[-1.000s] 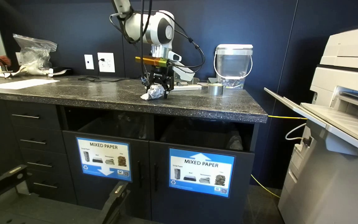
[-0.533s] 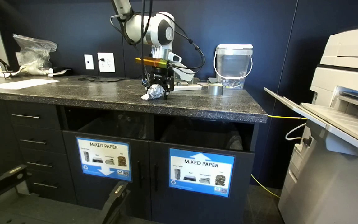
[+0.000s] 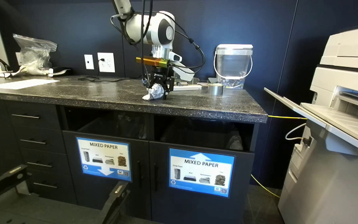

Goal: Pick up the papers from the counter and throw them in the bin

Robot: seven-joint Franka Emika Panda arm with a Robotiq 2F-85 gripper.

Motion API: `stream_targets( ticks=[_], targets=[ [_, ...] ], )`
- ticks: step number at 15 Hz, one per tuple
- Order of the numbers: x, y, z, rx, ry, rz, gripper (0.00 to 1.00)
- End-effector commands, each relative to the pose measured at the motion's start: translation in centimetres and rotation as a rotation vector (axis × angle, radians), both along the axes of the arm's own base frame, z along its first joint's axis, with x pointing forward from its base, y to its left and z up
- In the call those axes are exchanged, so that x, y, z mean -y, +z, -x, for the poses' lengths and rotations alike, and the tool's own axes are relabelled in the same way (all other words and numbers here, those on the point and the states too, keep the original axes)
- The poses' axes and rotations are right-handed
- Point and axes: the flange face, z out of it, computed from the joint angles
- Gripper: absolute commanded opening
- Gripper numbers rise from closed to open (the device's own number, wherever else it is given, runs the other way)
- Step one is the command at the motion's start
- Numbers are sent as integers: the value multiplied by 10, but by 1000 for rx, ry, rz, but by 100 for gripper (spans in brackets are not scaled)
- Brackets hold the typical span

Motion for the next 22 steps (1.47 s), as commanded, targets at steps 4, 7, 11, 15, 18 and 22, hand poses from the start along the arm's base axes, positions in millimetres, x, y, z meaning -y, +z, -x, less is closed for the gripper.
stream_targets(
  ticks=[4, 7, 11, 15, 18, 22],
  targets=[
    [3, 3, -9, 21, -6, -16, 27],
    [2, 4, -9, 24, -3, -17, 7],
    [2, 5, -8, 21, 5, -7, 3],
    [2, 8, -2, 12, 24, -5, 6],
    [7, 11, 10, -10, 64, -7, 6],
    [18, 21, 35, -18, 127, 1, 6]
  ],
)
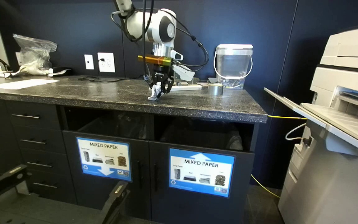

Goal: Pick up the papers from the counter and throw them in the bin

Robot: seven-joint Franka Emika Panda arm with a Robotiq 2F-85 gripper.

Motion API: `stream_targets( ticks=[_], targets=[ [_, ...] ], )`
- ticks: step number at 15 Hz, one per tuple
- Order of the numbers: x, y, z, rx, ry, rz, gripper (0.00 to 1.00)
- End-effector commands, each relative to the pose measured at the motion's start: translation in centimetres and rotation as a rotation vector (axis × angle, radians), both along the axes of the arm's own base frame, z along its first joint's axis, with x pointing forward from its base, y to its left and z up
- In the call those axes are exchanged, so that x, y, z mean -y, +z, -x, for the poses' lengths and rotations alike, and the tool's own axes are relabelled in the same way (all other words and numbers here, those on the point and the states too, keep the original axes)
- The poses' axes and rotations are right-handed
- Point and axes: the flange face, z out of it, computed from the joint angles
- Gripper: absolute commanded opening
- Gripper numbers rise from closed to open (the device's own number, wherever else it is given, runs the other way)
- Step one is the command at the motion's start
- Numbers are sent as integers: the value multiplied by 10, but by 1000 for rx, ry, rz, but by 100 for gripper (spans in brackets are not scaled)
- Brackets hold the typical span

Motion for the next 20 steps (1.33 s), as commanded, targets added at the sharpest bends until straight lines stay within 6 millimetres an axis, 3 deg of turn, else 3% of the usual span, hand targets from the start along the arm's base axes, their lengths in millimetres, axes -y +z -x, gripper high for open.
stream_targets(
  ticks=[1, 8, 12, 14, 20],
  targets=[
    [13, 16, 33, -13, 63, 7, 6],
    [42, 26, 98, 52, 156, 12, 7],
    [54, 21, 137, 104, 192, 23, 7],
    [58, 12, 154, 124, 200, 22, 7],
    [62, -40, 196, 209, 202, 22, 7]
  ],
)
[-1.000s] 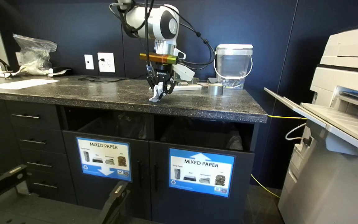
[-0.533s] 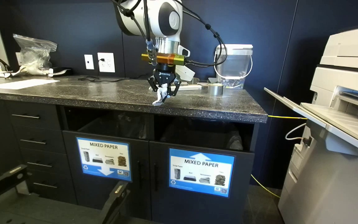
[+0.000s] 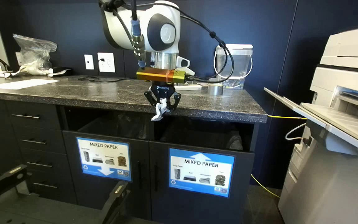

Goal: Pick up the papers from the counter and throw them in the bin

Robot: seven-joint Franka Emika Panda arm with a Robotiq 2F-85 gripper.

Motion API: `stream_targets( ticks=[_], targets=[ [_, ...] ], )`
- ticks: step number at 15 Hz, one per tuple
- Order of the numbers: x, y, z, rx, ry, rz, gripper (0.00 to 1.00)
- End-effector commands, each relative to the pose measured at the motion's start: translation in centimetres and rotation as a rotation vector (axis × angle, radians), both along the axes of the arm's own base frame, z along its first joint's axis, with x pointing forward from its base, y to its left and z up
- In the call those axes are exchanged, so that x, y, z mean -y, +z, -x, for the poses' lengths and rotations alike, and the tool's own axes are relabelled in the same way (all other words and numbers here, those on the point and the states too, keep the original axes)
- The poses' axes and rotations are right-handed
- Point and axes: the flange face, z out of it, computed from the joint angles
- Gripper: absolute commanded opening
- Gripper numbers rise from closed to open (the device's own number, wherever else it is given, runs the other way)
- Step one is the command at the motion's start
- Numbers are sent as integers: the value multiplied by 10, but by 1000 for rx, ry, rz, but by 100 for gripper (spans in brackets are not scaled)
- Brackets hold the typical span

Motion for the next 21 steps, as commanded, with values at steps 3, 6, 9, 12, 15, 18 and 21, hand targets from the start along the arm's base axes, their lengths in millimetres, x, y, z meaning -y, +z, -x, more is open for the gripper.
stream_targets(
  ticks=[3, 6, 9, 12, 15, 18, 21],
  targets=[
    [1, -37, 37, 103, 4, -35, 6],
    [6, -61, 44, 151, 2, -49, 7],
    [14, -85, 45, 231, -12, -48, 7],
    [21, -114, 48, 329, -13, -39, 6],
    [26, -140, 50, 434, -43, -38, 7],
    [32, -158, 43, 547, -111, -47, 7],
    [36, -167, 29, 659, -187, -63, 6]
  ],
)
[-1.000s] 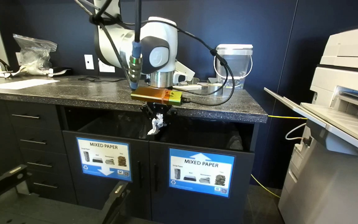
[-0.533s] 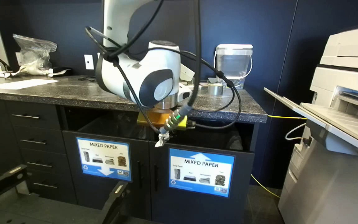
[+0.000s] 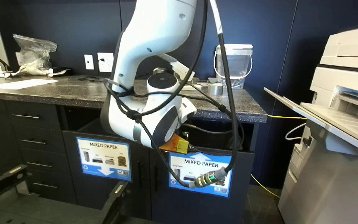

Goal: Pick up the papers from the counter and throw them in the bin

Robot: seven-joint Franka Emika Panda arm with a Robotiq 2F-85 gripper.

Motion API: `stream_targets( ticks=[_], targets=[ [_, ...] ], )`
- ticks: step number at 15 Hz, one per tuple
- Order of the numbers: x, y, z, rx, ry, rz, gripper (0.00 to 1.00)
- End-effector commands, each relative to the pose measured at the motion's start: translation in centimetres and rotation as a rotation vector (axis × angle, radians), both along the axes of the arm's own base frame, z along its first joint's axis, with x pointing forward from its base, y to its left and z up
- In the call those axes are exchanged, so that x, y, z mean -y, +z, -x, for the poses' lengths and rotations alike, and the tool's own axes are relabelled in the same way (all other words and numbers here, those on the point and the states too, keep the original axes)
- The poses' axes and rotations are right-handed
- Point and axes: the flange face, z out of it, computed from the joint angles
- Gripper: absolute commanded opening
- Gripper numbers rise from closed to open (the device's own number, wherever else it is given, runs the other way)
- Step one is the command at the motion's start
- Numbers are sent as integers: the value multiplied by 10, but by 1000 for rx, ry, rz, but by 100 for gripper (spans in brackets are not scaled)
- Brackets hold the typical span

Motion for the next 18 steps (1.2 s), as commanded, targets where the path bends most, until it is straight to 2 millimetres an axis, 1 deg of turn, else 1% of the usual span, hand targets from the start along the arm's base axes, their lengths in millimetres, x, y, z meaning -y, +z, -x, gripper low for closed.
stream_targets(
  ticks=[1, 7, 13, 16, 18],
  targets=[
    [1, -13, -24, 150, -68, -28, 7],
    [2, -35, -50, 275, -168, -88, 6],
    [7, -63, -64, 399, -293, -170, 6],
    [4, -76, -74, 431, -328, -191, 6],
    [-1, -85, -84, 431, -334, -202, 6]
  ],
)
